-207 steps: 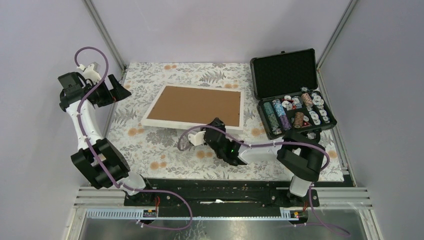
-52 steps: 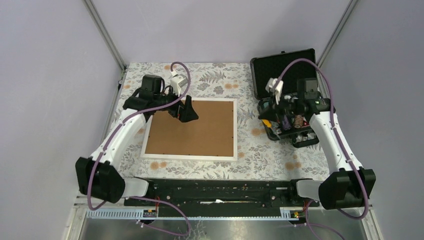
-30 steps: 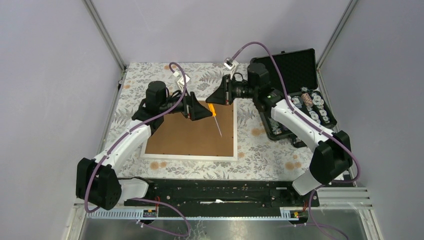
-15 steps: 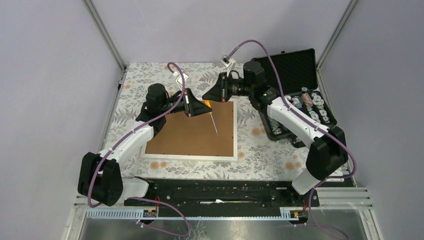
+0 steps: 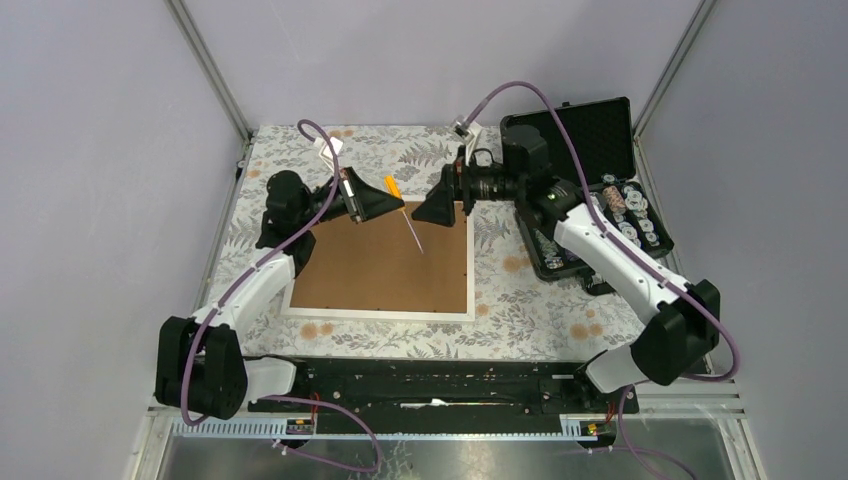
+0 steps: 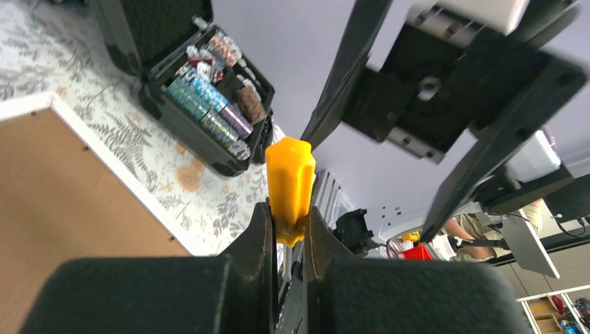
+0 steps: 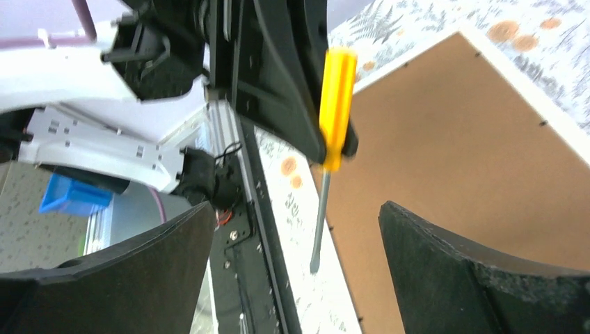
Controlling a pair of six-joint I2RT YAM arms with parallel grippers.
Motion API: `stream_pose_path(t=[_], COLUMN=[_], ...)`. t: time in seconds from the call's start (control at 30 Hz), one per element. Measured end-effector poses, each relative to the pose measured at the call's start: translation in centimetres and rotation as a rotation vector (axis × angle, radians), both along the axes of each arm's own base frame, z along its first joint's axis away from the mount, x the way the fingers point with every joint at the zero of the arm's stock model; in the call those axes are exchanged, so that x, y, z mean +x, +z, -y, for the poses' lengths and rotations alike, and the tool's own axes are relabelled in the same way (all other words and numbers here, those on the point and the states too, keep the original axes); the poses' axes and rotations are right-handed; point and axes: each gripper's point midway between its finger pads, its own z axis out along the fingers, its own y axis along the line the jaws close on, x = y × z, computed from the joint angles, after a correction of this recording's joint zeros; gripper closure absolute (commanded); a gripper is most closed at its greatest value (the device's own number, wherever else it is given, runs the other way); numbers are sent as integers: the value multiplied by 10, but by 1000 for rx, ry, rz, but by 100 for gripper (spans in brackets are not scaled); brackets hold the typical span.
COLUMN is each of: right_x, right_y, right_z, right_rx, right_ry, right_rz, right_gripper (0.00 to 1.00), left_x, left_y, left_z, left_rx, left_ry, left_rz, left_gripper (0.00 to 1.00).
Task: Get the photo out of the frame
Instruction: Pick up the screwdriver from the center of the board.
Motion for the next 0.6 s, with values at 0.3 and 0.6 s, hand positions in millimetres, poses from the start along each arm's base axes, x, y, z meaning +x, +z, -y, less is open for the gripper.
stream_pose_path(t=[0.3,0.6], right_x=[-36,-40], right_y=[-55,-67], right_z=[2,-18], right_rx=[-81,-83], right_ry=[83,139], right_rz=[-114,-159], right_gripper=[26,79], left_x=[-1,-8], left_y=[37,39], left_z=[-4,-5], left_rx=[-112,-170], left_ry=[13,1], left_rz=[20,16], left_gripper=[100,98])
